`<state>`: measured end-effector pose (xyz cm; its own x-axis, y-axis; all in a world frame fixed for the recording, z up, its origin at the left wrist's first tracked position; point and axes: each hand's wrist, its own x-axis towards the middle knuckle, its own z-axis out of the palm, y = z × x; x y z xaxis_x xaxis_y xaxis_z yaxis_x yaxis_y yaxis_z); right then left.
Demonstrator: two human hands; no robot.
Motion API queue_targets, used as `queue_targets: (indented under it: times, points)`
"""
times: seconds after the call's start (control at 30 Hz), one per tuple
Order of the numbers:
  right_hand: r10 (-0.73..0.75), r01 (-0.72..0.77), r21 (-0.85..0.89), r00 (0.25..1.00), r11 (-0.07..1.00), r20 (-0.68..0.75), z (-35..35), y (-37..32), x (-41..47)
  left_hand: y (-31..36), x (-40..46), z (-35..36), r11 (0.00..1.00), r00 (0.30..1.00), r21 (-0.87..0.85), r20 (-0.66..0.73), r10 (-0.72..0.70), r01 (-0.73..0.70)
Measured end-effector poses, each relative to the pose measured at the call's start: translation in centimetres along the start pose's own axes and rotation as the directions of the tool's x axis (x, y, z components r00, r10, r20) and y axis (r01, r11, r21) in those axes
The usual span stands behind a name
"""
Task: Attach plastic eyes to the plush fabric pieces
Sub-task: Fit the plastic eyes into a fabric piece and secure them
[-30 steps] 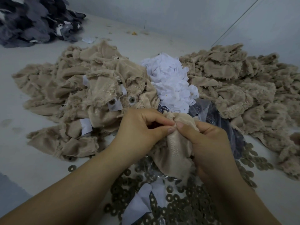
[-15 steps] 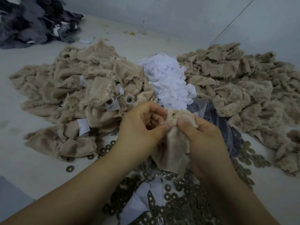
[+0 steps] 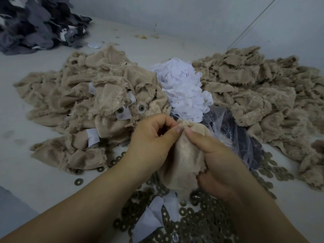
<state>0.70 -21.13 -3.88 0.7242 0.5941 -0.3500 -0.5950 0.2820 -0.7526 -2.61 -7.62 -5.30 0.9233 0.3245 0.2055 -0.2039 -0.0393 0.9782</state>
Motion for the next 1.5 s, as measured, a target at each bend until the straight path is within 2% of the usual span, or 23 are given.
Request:
queue_targets:
  times: [0.13,0.27,0.53,0.97,1.1,1.23,1.5]
  points:
    - [-0.027,0.027,0.009,1.000,1.000,-0.002,0.0,-0.2,0.1,-0.1,0.1,0.0,1.000,1.000,-0.003,-0.023,0.007,-0.007]
    - [-0.026,0.026,0.019,1.000,0.999,0.013,0.1,-0.3,0.0,0.0,0.1,0.2,1.000,1.000,0.021,0.027,0.008,-0.009]
    - [0.026,-0.028,0.067,0.999,0.997,0.024,0.0,0.1,0.3,-0.1,-0.3,0.7,0.992,0.998,-0.110,0.018,-0.053,0.055]
    - [0.030,-0.040,0.096,0.994,0.995,0.101,-0.3,0.1,0.3,-0.1,0.0,0.7,0.991,0.998,-0.122,0.031,0.060,-0.056]
    - [0.079,-0.083,0.085,0.996,0.993,0.046,-0.4,0.3,0.6,-0.5,0.2,0.6,0.994,1.000,-0.108,0.013,-0.014,0.015]
    - [0.123,-0.122,0.102,0.992,0.987,0.002,-0.6,0.1,0.8,-0.7,0.3,0.2,0.989,0.994,-0.124,0.092,-0.066,0.077]
    - [0.131,-0.138,0.155,0.990,0.978,0.055,-1.0,-0.3,0.7,-1.1,0.9,-0.5,0.954,0.977,-0.247,0.169,-0.133,0.172]
